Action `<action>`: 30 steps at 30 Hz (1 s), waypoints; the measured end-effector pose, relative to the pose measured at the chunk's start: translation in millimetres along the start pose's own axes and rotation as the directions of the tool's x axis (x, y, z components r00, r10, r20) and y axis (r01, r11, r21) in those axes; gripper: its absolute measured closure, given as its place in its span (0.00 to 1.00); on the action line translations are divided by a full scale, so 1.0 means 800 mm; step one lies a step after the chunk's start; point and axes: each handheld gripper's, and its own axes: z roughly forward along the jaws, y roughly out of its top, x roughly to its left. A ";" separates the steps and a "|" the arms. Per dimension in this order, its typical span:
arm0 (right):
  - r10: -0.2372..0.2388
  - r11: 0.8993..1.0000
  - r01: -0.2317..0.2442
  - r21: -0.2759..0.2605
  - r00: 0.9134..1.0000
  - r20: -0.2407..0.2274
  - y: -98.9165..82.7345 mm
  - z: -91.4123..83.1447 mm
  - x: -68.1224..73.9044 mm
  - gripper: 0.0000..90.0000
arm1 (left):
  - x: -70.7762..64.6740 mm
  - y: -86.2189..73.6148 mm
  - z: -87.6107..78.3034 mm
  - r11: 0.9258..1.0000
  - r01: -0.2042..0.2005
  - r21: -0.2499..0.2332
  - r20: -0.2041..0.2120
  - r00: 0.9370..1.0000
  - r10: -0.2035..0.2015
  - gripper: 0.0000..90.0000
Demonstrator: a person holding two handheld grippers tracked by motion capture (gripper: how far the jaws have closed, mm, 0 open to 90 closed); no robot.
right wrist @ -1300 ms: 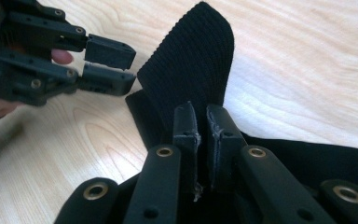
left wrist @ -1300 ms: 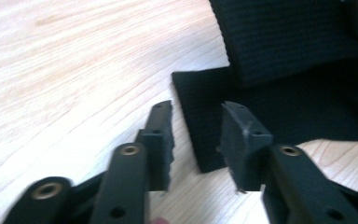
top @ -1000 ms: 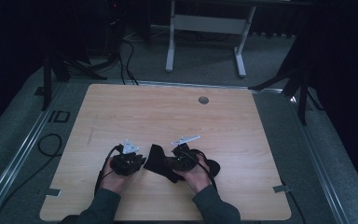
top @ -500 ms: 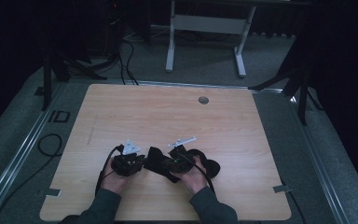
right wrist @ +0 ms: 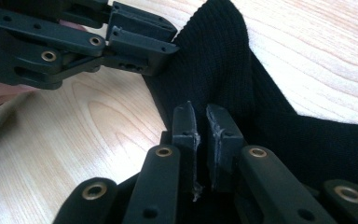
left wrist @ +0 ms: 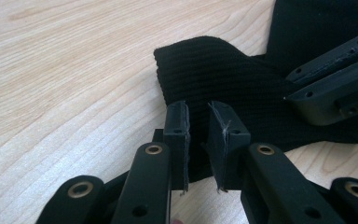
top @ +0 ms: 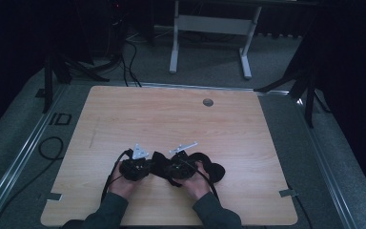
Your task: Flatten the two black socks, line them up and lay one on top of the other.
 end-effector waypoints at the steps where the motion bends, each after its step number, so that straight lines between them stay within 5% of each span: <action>1: -0.003 1.000 0.003 0.001 1.000 0.001 0.000 0.000 0.000 0.92 | -0.001 0.000 0.001 1.000 -0.006 0.008 -0.006 1.000 0.006 0.87; 6: -0.022 0.999 0.023 0.024 1.000 -0.010 -0.001 0.002 0.001 0.89 | -0.002 0.000 0.002 1.000 -0.012 0.022 -0.007 1.000 0.012 0.88; 10: -0.037 0.999 0.036 -0.022 0.999 -0.030 0.001 -0.010 0.003 0.72 | 0.000 -0.001 0.002 1.000 -0.006 0.027 0.002 1.000 0.006 0.88; 15: -0.050 0.997 0.050 -0.066 0.999 0.000 0.008 -0.028 -0.004 0.69 | -0.001 -0.001 0.002 1.000 -0.008 0.029 0.001 1.000 0.008 0.88; 22: -0.008 0.994 0.015 -0.112 0.998 0.065 0.016 -0.060 -0.036 0.68 | -0.001 -0.001 0.002 1.000 -0.005 0.027 0.004 1.000 0.005 0.88; 26: 0.059 0.990 -0.039 -0.137 0.987 0.150 0.013 -0.080 -0.076 0.70 | -0.001 -0.001 0.002 1.000 -0.006 0.030 0.006 1.000 0.006 0.88; 28: 0.068 0.990 -0.046 -0.137 0.984 0.163 0.012 -0.082 -0.082 0.70 | -0.001 -0.001 0.002 1.000 -0.007 0.031 0.006 1.000 0.006 0.88; 30: 0.107 0.988 -0.082 -0.127 0.972 0.207 0.004 -0.085 -0.105 0.71 | -0.001 -0.001 0.002 1.000 -0.006 0.030 0.006 1.000 0.006 0.88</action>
